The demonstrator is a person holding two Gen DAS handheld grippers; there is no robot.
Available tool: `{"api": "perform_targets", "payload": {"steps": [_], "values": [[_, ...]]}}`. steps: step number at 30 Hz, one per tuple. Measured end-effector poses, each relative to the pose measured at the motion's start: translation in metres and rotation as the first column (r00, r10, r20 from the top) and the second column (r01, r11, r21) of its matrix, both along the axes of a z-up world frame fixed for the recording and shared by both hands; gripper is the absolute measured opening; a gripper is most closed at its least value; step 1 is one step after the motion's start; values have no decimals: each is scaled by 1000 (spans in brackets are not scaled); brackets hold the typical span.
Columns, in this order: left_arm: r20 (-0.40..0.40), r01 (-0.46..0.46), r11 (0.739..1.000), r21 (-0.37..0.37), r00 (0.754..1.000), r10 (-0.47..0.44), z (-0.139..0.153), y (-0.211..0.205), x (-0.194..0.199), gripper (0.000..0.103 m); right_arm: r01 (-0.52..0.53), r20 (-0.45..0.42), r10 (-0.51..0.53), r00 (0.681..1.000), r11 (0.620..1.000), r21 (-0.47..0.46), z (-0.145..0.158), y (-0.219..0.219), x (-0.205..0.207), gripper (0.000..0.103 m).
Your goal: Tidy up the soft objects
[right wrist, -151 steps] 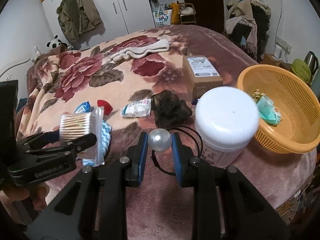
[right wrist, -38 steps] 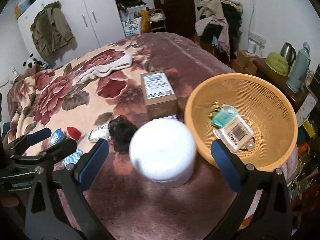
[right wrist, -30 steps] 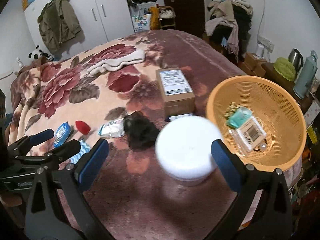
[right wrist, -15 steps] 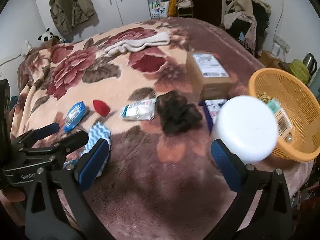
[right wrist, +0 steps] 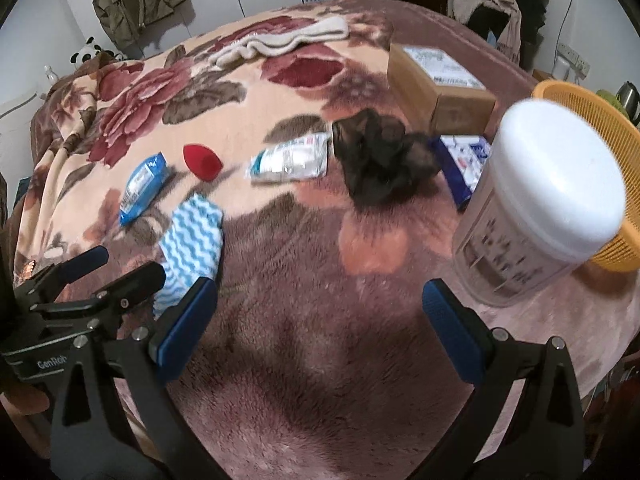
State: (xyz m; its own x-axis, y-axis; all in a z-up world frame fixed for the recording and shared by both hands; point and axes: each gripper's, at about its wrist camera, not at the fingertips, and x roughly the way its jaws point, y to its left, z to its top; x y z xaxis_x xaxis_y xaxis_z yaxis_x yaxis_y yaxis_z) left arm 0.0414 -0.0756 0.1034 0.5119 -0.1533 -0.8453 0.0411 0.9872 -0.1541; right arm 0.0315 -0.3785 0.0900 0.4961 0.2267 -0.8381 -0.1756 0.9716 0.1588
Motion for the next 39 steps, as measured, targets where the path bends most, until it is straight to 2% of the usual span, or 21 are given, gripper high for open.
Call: {"api": "perform_targets", "payload": {"steps": [6, 20, 29, 33, 37, 39], "values": [[-21, -14, 1000, -12, 1000, 14, -15, 8, -3, 103, -2, -28, 2, 1000, 1000, -1, -14, 2, 0, 103], [-88, -114, 992, -52, 990, 109, -51, 60, 1, 103, -12, -83, 13, 996, 1000, 7, -48, 5, 7, 103], [-112, -47, 999, -26, 993, 44, -62, 24, 35, 103, -15, -101, 17, 995, 1000, 18, -58, 5, 16, 103], [-167, -7, 1000, 11, 986, 9, -78, 3, 55, 102, -18, -103, 20, 994, 1000, 16, -60, 5, 19, 103], [-188, -40, 999, 19, 981, 43, -87, 9, 59, 83, -25, -107, 25, 994, 1000, 10, -60, 7, 24, 103], [-181, -63, 998, -26, 982, 58, -85, 21, 58, 62, -30, -103, 31, 994, 1000, 8, -60, 9, 28, 103]]}}
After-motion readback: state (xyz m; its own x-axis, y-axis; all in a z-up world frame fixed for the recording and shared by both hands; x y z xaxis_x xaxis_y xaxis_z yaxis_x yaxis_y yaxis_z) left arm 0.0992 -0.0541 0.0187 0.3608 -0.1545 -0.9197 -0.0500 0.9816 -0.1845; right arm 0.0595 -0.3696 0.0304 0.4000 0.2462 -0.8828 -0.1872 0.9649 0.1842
